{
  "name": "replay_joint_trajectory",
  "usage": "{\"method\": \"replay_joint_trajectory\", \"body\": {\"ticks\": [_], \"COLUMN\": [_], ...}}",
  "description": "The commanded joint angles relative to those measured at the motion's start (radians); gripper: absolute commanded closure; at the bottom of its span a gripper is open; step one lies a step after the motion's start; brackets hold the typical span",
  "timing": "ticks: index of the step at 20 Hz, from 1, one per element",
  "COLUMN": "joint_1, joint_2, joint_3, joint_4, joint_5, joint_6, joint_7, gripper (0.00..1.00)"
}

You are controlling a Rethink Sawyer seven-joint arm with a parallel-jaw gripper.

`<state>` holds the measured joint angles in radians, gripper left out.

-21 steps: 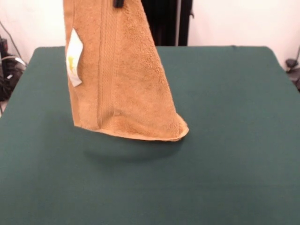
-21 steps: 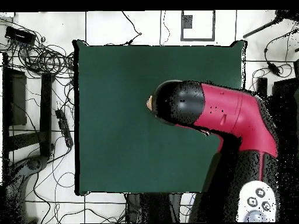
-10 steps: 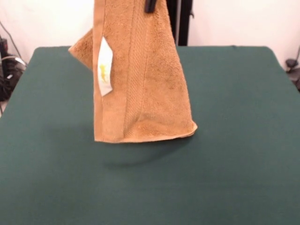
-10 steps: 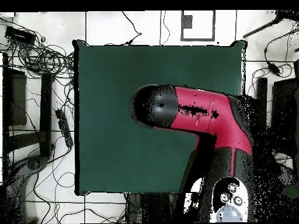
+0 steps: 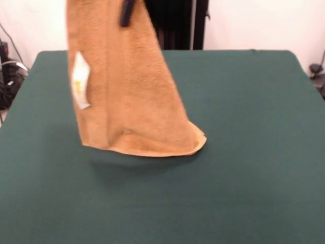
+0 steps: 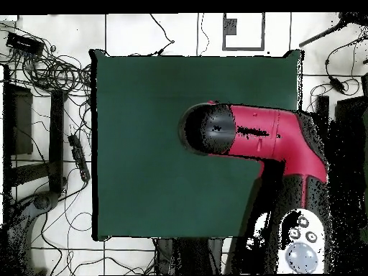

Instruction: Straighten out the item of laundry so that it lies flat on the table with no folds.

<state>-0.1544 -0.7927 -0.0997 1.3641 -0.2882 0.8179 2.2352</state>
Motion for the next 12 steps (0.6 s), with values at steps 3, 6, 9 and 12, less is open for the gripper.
{"method": "replay_joint_trajectory", "body": {"ticks": [3, 6, 9, 12], "joint_1": [0.056, 0.042, -0.003, -0.066], "joint_2": [0.056, 0.053, 0.040, 0.037], "joint_3": [0.168, 0.222, 0.307, 0.407], "joint_4": [-0.102, -0.100, -0.072, -0.044], "joint_5": [-0.466, -0.559, -0.606, -0.623], "joint_6": [-0.160, -0.218, -0.275, -0.317], "joint_7": [-0.595, -0.701, -0.803, -0.924], "gripper": [1.00, 1.00, 1.00, 1.00]}}
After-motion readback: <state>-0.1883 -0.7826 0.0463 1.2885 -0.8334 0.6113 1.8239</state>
